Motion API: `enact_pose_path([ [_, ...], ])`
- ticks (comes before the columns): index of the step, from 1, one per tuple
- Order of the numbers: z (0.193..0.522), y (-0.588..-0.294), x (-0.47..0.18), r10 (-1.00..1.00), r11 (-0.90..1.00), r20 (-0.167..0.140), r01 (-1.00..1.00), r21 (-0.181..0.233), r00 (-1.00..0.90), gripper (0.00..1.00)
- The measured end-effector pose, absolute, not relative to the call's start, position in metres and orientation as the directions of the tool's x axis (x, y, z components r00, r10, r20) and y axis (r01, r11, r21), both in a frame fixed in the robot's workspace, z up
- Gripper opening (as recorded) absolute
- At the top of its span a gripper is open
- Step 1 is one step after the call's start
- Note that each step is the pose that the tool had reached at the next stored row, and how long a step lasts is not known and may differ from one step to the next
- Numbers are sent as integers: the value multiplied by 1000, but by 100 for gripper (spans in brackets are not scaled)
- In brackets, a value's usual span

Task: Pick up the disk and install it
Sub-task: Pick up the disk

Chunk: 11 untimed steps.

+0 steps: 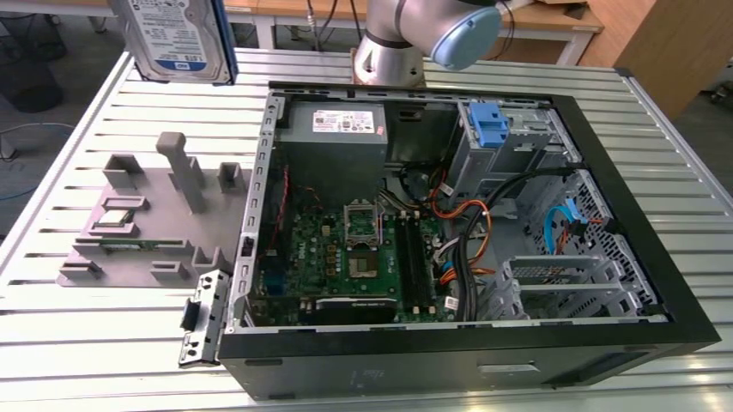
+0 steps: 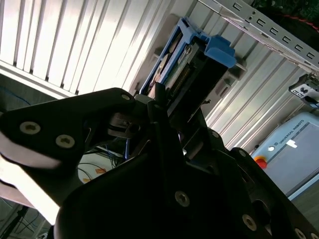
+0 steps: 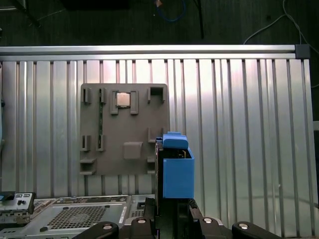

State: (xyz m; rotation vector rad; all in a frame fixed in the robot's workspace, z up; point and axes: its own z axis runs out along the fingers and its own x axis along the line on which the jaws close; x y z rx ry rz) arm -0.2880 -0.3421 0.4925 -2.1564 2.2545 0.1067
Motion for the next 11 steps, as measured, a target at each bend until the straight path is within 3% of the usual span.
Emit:
enact_pose_path([
  [11,493,-342,-279,-997,43,-62,-998,36,-45,35],
])
